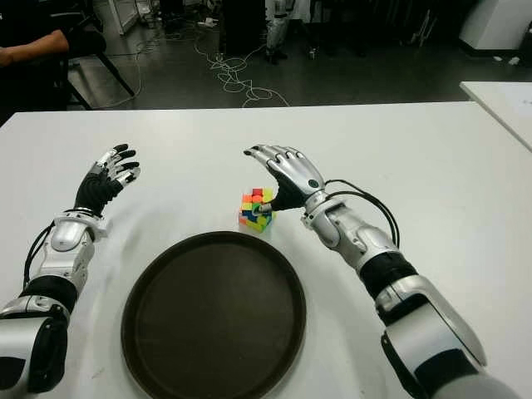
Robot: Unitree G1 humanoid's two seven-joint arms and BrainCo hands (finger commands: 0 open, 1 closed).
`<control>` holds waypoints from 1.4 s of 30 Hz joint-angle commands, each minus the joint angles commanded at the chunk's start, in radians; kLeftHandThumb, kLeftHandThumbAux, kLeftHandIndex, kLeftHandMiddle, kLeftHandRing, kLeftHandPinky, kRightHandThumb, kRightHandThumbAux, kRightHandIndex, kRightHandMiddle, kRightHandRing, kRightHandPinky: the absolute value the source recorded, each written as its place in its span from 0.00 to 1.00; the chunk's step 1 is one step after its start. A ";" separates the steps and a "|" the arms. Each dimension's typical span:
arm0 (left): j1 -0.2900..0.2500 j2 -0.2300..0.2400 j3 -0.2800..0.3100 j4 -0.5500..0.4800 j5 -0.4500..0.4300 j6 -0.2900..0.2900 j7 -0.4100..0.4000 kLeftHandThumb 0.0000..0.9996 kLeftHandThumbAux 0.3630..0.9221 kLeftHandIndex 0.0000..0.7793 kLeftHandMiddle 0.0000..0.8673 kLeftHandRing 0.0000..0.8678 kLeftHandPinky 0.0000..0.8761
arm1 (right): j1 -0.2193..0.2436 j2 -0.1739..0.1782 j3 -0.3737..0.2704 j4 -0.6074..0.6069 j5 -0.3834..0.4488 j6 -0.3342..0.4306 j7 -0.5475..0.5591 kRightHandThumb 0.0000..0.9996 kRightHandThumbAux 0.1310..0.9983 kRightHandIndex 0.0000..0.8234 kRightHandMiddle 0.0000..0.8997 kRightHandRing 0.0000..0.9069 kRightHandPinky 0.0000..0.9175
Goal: Pick up the Rubik's Cube and put it in the plate
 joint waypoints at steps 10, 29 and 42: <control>0.001 -0.003 0.003 -0.002 -0.004 0.000 0.008 0.20 0.57 0.11 0.19 0.20 0.22 | 0.008 0.002 0.003 -0.016 0.002 0.007 0.019 0.00 0.75 0.13 0.16 0.19 0.22; 0.002 -0.002 -0.001 -0.002 0.000 -0.001 0.009 0.18 0.56 0.10 0.17 0.18 0.20 | 0.015 0.019 0.027 -0.013 0.021 -0.002 0.148 0.00 0.75 0.13 0.16 0.18 0.18; 0.003 0.000 -0.006 -0.005 0.001 -0.006 0.006 0.21 0.57 0.11 0.18 0.18 0.21 | 0.036 0.031 0.041 -0.047 0.018 -0.009 0.195 0.00 0.77 0.12 0.15 0.17 0.17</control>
